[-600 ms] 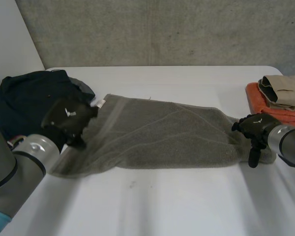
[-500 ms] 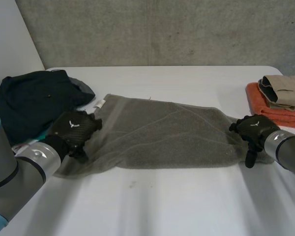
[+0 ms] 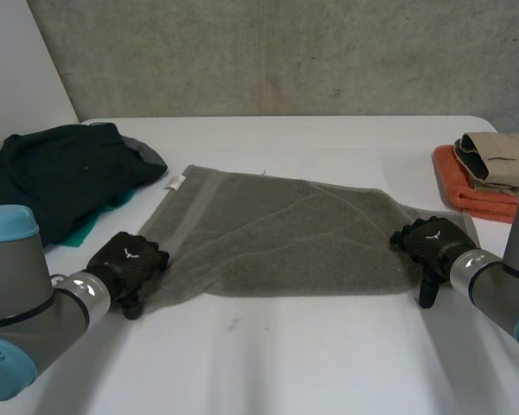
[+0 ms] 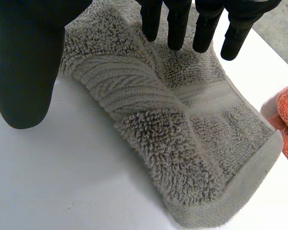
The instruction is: Fold the laundry.
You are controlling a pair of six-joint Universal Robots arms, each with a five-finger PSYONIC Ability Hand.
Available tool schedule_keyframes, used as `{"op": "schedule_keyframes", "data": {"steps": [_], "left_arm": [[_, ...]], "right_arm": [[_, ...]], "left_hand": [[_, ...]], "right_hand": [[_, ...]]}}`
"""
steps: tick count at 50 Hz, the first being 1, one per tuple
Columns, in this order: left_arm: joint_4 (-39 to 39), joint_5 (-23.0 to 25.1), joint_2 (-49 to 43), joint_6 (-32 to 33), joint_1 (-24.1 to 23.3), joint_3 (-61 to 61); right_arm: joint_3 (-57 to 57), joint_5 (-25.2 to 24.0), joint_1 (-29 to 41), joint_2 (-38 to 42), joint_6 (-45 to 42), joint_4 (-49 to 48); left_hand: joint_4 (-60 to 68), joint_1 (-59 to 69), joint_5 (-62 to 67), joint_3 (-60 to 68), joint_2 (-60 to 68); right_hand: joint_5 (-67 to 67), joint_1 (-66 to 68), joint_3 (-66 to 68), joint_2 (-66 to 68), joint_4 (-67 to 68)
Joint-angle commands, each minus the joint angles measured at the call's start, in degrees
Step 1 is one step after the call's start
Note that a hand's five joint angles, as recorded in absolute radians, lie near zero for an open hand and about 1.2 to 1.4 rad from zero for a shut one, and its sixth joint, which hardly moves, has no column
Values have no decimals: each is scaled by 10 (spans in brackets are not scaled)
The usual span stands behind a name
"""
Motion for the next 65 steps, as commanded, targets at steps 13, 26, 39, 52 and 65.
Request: {"op": "schedule_keyframes", "data": {"steps": [13, 26, 39, 52, 65], "left_arm": [[77, -75, -37, -26, -49, 56], [31, -82, 113, -92, -47, 36], [-35, -47, 259, -141, -47, 6], [-32, -63, 191, -141, -50, 35], [-31, -68, 194, -142, -51, 50]], "right_arm": [[5, 2, -3, 3, -2, -7], [-42, 28, -10, -4, 9, 69], [-134, -53, -40, -107, 78, 163], [-54, -36, -30, -51, 60, 151], [39, -32, -28, -20, 56, -57]], "left_hand": [[510, 521, 509, 513, 514], [510, 521, 509, 513, 514], [510, 521, 509, 513, 514], [510, 521, 509, 513, 514], [510, 521, 509, 513, 514]], "right_hand": [[10, -9, 3, -2, 0], [669, 651, 663, 657, 660], [669, 651, 663, 657, 660], [132, 114, 126, 120, 123], [297, 279, 291, 285, 288]]}}
